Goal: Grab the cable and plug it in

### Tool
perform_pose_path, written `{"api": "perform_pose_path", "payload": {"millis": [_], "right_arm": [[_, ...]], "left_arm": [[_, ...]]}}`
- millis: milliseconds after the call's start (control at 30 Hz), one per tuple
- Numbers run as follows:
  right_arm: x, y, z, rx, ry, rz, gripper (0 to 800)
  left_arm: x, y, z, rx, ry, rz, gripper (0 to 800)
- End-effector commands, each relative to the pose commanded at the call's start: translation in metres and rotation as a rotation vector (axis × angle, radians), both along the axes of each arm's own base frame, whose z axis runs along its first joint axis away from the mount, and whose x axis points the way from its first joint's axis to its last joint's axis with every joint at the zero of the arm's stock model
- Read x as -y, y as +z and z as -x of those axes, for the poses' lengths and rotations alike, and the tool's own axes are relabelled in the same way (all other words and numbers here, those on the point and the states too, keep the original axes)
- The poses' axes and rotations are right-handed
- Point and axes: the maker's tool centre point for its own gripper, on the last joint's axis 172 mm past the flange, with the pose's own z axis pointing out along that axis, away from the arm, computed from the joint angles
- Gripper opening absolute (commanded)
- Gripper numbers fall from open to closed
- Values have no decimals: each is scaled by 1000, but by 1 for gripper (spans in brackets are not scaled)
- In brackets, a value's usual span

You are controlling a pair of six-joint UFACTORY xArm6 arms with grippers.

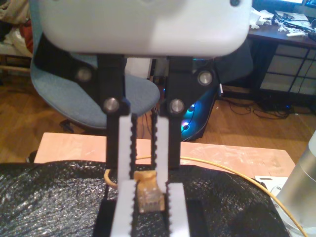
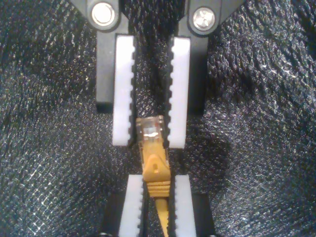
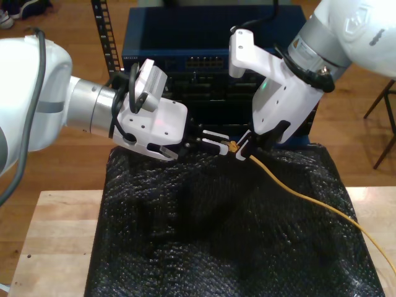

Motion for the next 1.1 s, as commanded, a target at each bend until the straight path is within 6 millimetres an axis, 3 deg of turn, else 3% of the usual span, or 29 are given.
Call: {"api": "perform_pose_path", "payload": {"millis": [233,600,633,733,867,967,1100], "right_arm": [[0,0,0,-1,1,0,8],[0,-1,3,-9,5,2,32],[0,-1,3,-9,5,2,88],[0,-1,4,-5,21,1,406],[1,-1,6,3,55,-2,732],[3,3,4,33,86,-7,794],[4,22,7,96,124,-19,799]], "left_arm": [[0,-2,-1,-4,2,-1,114],[0,-3,-1,-7,2,-1,17],[0,-3,-2,-6,4,-2,8],[0,-3,-1,-8,3,-1,3],[0,-3,0,-12,1,0,3],[0,-3,0,-15,2,-1,3],[0,-5,-1,-19,4,-2,8]]}}
